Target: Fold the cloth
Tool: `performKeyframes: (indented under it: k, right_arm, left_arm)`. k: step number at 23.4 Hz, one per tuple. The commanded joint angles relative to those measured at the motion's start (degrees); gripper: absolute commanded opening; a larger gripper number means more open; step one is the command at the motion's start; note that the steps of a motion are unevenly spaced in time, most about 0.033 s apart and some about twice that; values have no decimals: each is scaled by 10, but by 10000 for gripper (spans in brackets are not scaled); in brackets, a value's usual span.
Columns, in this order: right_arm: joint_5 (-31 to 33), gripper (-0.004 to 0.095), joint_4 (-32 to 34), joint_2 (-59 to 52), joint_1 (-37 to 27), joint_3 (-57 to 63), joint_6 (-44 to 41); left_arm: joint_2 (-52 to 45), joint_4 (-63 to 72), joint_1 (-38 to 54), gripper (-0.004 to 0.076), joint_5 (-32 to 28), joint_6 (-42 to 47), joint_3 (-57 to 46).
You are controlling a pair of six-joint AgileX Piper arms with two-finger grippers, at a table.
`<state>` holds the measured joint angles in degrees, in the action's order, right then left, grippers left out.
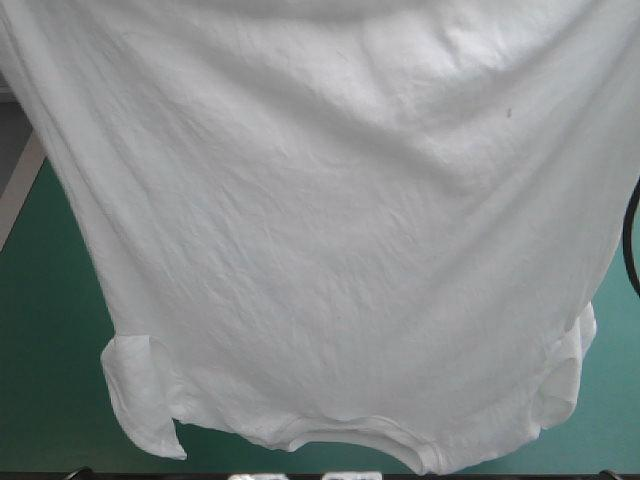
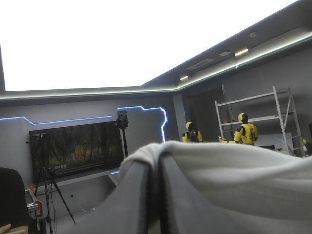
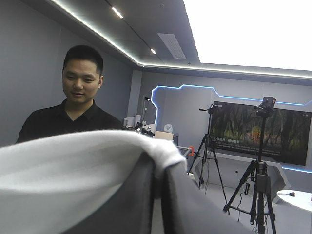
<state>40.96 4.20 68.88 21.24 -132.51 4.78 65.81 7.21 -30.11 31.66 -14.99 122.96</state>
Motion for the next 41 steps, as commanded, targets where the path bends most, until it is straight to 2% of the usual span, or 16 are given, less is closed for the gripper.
performKeyframes:
  k: [1,3,7,10,13,16,19,25,28,29,30,31,32,35,37,41]
  right_arm:
    - [-44,-17,6,21,0,-9,-7]
    - [-46,-17,9,51,0,-9,-21]
    - [-88,-17,89,124,-1,-10,-97]
    - [-122,-17,141,167,-25,-31,-162]
    - [-157,-17,105,231,-83,-111,-171]
    - [-163,-17,54,265,-118,-158,-153]
    - [-155,-17,9,272,-132,-152,-109]
    - [-92,-17,-3,284,-133,-66,-90]
    - [-75,-17,-3,284,-133,6,-88]
    - [-66,-17,-3,284,-132,31,-81]
    - [-34,-17,-4,284,-131,76,-70]
    - [-22,-17,-7,284,-131,95,-68]
    - [-3,-17,-18,280,-131,144,-55]
    - [41,-17,-53,258,-131,235,-13]
    - [63,-17,-57,231,-131,323,3]
    - [87,-17,-68,166,-131,466,11]
  left_arm:
    - [31,-12,-2,-9,-46,0,9]
    - [70,-39,-2,-9,-65,3,9]
    - [150,-72,17,-9,-199,59,9]
    - [191,-59,53,-9,-255,88,20]
    - [254,-15,99,-9,-289,139,92]
    - [316,26,126,-9,-271,139,205]
    - [354,29,129,-9,-232,125,264]
    - [389,12,137,-9,-61,121,275]
    - [413,-32,137,-9,55,121,275]
    - [424,-44,137,-9,112,121,275]
    - [443,-51,137,-9,199,121,275]
    - [454,-52,137,-9,242,121,275]
    - [469,-49,137,-9,289,121,264]
    - [473,-42,137,-9,354,121,211]
    - [466,-37,136,-9,416,121,134]
    - [406,-5,135,-9,423,128,-43]
